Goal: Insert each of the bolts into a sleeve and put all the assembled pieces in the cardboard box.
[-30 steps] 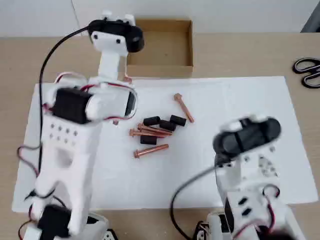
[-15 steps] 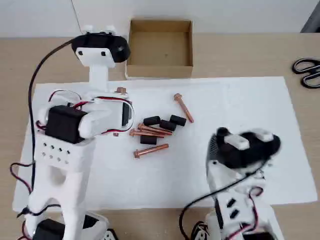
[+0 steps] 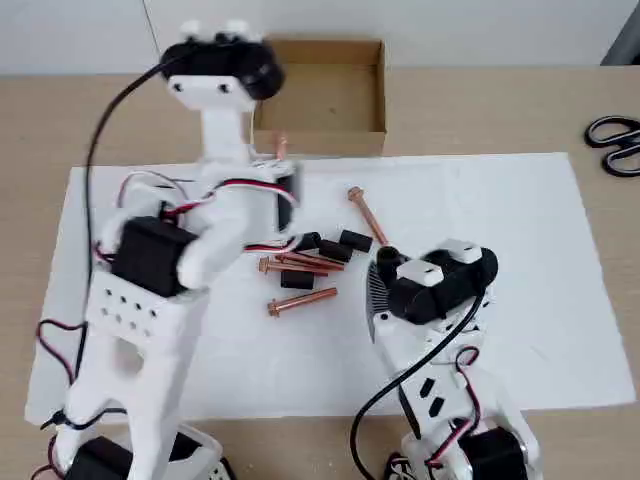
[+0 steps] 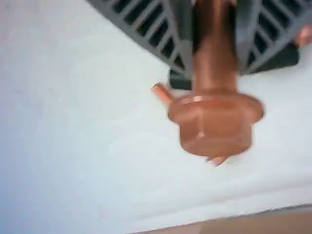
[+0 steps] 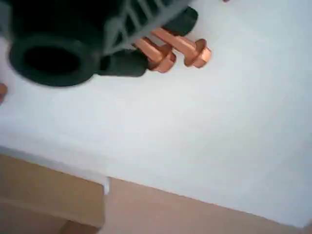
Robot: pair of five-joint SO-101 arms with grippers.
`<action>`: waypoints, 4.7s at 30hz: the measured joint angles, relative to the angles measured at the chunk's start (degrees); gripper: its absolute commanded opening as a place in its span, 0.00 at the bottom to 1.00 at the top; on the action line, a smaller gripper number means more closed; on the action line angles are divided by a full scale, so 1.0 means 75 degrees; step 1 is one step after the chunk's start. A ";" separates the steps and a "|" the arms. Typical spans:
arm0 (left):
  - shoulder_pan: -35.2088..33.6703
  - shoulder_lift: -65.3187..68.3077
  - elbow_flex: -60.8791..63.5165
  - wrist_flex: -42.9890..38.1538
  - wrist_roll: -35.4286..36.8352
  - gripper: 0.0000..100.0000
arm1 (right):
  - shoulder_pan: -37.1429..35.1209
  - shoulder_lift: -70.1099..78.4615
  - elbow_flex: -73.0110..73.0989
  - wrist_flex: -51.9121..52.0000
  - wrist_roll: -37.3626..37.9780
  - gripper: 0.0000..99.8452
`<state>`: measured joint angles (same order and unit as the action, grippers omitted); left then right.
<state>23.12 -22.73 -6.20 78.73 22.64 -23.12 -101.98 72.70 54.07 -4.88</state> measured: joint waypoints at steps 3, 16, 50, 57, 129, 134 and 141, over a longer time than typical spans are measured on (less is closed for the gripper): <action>0.0563 0.0000 0.0012 -0.0410 0.0129 0.01 | 0.0012 0.0000 0.0481 -0.0598 -0.0328 0.00; 0.1055 -0.0012 0.2403 -0.2801 0.0316 0.01 | -0.0469 0.0000 0.2040 -0.1946 -0.0445 0.00; 0.1407 -0.3634 0.8979 -0.9577 -0.0305 0.01 | -0.0469 0.0012 0.2075 -0.1969 -0.0445 0.00; 0.1477 -0.3634 0.9084 -0.9623 -0.0305 0.01 | -0.0469 0.0012 0.2075 -0.1969 -0.0445 0.00; 0.1348 -0.3786 0.9295 -0.8006 -0.0305 0.01 | -0.0715 0.0023 0.2098 -0.1969 -0.0445 0.00; 0.1348 -0.3786 0.9295 -0.7994 -0.0305 0.01 | -0.0715 0.0023 0.2098 -0.1969 -0.0445 0.00; 0.1348 -0.3786 0.9295 -0.7619 -0.0305 0.01 | -0.0715 0.0023 0.2098 -0.1969 -0.0445 0.00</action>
<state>33.23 -51.12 63.52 21.58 20.35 -28.48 -101.80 88.44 39.30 -8.22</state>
